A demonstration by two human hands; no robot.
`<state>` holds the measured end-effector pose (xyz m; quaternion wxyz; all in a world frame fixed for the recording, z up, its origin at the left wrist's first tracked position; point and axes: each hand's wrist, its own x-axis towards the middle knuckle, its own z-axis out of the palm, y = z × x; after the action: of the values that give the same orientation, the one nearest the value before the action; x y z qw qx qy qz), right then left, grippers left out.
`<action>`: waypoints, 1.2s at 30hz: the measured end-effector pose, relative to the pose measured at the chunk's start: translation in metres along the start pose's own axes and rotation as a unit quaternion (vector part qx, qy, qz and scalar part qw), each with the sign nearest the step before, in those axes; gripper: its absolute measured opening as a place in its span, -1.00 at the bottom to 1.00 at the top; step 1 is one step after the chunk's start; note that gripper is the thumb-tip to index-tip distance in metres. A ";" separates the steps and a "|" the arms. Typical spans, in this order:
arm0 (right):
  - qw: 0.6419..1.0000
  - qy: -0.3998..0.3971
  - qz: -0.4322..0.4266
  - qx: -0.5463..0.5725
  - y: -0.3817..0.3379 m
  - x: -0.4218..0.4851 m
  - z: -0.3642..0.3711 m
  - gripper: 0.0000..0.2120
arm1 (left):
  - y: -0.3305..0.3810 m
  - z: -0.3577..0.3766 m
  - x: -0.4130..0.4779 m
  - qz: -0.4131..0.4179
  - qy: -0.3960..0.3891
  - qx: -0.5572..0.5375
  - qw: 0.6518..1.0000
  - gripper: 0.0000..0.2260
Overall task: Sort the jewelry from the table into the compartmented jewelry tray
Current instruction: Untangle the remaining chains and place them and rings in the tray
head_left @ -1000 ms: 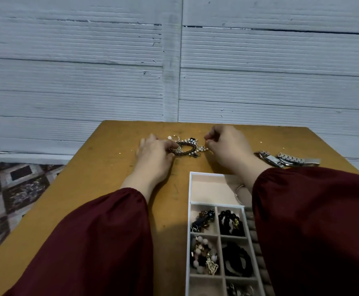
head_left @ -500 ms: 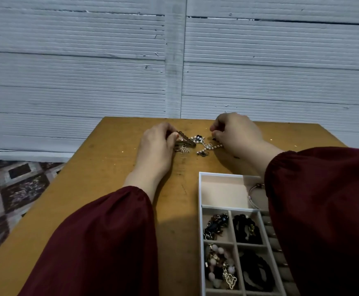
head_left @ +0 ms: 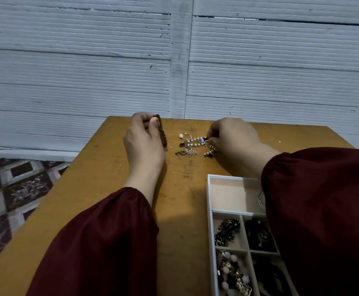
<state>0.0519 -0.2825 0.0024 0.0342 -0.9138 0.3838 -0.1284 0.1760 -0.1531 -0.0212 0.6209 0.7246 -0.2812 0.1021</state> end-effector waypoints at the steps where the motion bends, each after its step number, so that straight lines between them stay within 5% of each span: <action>1: 1.000 0.009 -0.006 -0.023 -0.001 0.001 0.001 -0.87 | -0.001 0.000 0.000 -0.006 0.000 -0.003 1.000 -0.88; 7: 0.992 0.069 -0.038 -0.098 -0.009 0.010 0.003 -0.84 | -0.003 0.001 0.000 -0.010 0.000 0.009 1.000 -0.87; 29: 0.998 -0.003 -0.046 -0.053 -0.044 0.037 0.023 -0.82 | -0.005 0.003 0.000 -0.015 -0.003 -0.001 1.000 -0.88; 36: 0.987 0.003 0.024 0.160 -0.033 0.033 0.008 -0.91 | -0.004 0.001 -0.003 -0.006 -0.004 -0.008 1.000 -0.88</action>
<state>0.0990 -0.2835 0.0065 0.1823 -0.8866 0.3803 -0.1900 0.1758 -0.1528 -0.0265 0.6260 0.7217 -0.2803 0.0932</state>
